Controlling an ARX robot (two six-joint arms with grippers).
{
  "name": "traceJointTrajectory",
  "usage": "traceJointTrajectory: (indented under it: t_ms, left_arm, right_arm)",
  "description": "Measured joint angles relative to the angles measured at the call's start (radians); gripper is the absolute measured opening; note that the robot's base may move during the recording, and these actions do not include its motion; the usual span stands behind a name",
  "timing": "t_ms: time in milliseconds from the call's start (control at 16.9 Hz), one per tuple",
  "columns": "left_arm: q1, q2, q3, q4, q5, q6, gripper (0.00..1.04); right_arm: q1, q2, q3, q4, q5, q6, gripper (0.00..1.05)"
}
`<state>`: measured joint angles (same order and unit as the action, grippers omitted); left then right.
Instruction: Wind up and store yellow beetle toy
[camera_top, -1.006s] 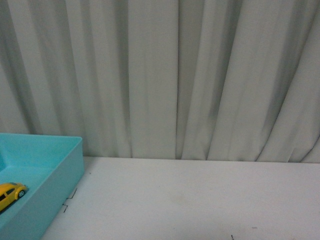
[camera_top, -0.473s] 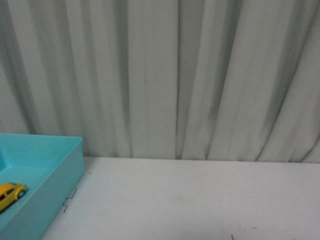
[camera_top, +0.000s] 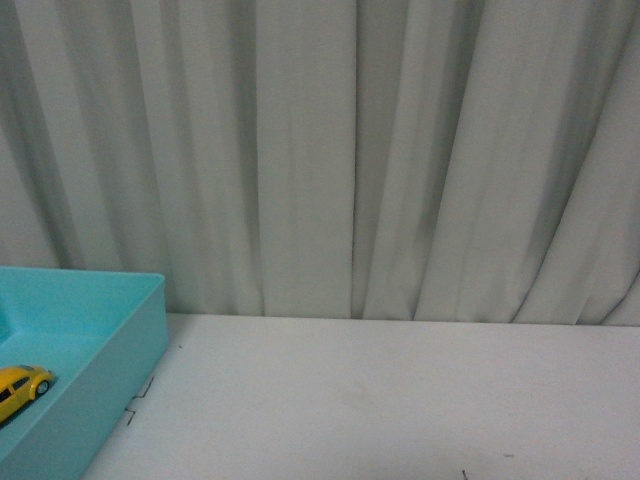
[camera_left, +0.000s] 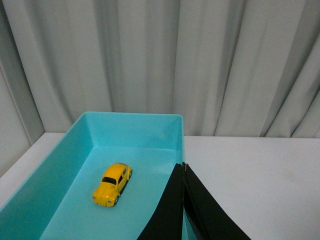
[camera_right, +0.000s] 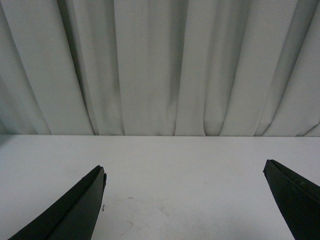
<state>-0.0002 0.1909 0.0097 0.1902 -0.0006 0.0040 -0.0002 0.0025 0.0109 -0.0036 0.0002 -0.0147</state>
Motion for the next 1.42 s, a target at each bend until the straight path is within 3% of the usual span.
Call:
traceJointTrajectory:
  t_ms: [355,532,887,946,1065,1124,1183,1420]
  left_arm:
    - [0.000,-0.031,0.000,-0.037,0.000,0.000,0.02]
    - [0.000,-0.151,0.001,-0.203,0.003,0.000,0.02]
    - [0.000,-0.186,0.001,-0.193,0.000,0.000,0.02]
    - [0.000,-0.186,0.001,-0.193,0.000,-0.001,0.06]
    - [0.000,-0.186,0.001,-0.194,0.000,-0.001,0.80]
    - [0.000,-0.186,0.001,-0.194,0.000,-0.001,0.91]
    - [0.000,-0.186,0.001,-0.193,0.000,0.000,1.00]
    - [0.000,-0.186,0.001,-0.193,0.000,-0.001,0.98]
  right_arm:
    - [0.000,0.000,0.000,0.000,0.000,0.000,0.98]
    - [0.000,0.000,0.000,0.000,0.001,0.000,0.98]
    - [0.000,0.000,0.000,0.000,0.000,0.000,0.98]
    - [0.000,0.000,0.000,0.000,0.000,0.000,0.98]
    - [0.000,0.000,0.000,0.000,0.000,0.000,0.98]
    - [0.000,0.000,0.000,0.000,0.000,0.000,0.98]
    - [0.000,0.000,0.000,0.000,0.000,0.000,0.98]
    - [0.000,0.000,0.000,0.001,0.000,0.000,0.98]
